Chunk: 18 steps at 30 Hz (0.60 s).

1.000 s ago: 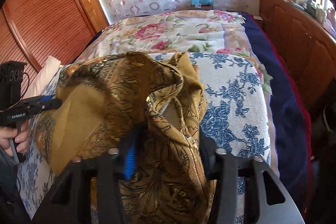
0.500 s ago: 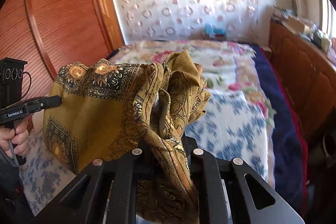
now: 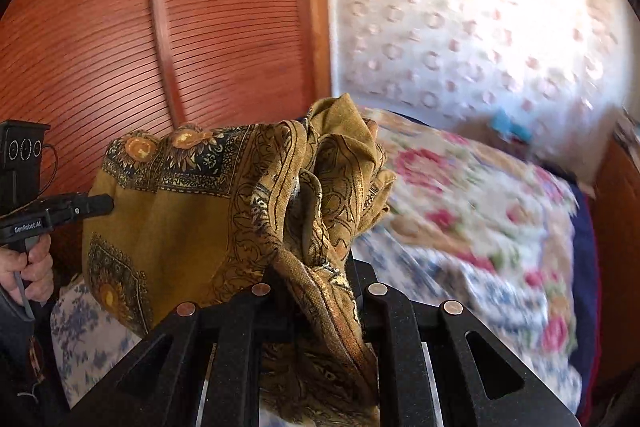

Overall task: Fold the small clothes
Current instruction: 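Carry the folded shirt with both grippers toward the yellow plush toy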

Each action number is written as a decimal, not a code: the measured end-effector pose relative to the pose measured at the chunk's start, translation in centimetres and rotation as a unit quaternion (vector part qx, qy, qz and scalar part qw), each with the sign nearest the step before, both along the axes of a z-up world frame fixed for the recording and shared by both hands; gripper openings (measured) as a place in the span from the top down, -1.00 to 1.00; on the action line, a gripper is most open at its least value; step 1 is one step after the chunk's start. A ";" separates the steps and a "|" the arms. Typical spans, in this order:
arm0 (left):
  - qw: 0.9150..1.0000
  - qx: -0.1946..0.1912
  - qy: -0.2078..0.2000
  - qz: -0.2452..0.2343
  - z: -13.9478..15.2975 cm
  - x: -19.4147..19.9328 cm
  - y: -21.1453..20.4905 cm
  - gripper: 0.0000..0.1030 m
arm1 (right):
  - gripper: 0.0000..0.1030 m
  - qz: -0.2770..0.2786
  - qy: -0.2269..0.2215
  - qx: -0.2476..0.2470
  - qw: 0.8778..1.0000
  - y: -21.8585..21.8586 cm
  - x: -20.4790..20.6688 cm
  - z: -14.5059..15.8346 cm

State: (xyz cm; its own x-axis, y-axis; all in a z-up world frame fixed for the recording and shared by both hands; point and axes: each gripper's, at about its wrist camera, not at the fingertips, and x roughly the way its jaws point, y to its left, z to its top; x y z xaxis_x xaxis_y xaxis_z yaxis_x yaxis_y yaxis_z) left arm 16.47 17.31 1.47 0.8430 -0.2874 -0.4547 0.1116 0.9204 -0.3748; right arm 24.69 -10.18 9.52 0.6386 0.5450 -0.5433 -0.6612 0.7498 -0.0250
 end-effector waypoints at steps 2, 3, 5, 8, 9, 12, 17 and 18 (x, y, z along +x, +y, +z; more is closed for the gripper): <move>1.000 -0.008 0.001 0.024 -0.8 -0.6 1.7 0.84 | 0.70 0.026 -0.008 -0.010 1.000 3.1 1.3 0.3; 0.999 -0.011 0.002 0.033 -1.1 -0.8 2.2 0.84 | 0.70 0.035 -0.009 -0.013 0.999 4.0 2.2 0.5; 0.998 -0.016 0.005 0.053 -2.2 -1.6 3.4 0.84 | 0.70 0.056 -0.010 -0.023 0.998 7.0 3.9 0.4; 0.997 -0.026 0.017 0.069 -3.6 -2.5 4.9 0.85 | 0.70 0.082 -0.007 -0.041 0.996 9.7 7.9 -1.0; 0.997 -0.029 0.025 0.071 -4.4 -2.6 5.3 0.86 | 0.70 0.090 -0.006 -0.047 0.995 10.9 9.3 -1.3; 0.995 -0.033 0.042 0.087 -6.0 -3.0 6.4 0.86 | 0.70 0.106 0.002 -0.070 0.992 14.9 12.0 -2.0; 0.992 -0.033 0.058 0.104 -7.4 -3.3 7.2 0.86 | 0.70 0.127 -0.008 -0.089 0.988 18.8 14.6 -3.5; 0.992 -0.024 0.059 0.109 -7.5 -3.3 7.1 0.86 | 0.68 0.124 -0.004 -0.089 0.988 19.0 15.1 -3.5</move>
State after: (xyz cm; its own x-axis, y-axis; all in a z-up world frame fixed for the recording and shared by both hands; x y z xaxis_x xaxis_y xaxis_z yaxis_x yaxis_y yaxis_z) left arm 13.15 24.40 -6.02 0.8296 -0.1285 -0.5433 -0.1344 0.8986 -0.4178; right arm 39.82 8.81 5.99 0.5021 0.5817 -0.6400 -0.8236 0.5474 -0.1486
